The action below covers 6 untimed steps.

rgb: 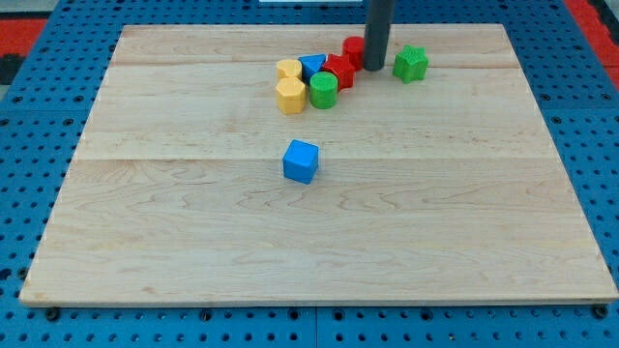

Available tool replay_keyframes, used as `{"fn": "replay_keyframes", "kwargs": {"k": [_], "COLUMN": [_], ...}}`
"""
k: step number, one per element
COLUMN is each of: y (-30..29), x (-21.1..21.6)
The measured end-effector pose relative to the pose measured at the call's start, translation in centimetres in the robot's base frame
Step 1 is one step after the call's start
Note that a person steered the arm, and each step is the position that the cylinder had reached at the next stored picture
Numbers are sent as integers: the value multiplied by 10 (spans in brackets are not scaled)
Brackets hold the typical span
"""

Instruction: Slide the red circle closer to the group of blocks

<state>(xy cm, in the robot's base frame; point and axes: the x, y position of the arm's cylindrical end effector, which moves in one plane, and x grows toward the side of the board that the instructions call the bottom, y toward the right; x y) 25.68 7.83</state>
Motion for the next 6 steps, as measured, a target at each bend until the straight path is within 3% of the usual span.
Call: {"fn": "replay_keyframes", "kwargs": {"k": [1,2,3,4,5,6], "y": [-14,-11,18,-10,-50,-54], "x": [-26,-26,-37,-54,-21,-24]}}
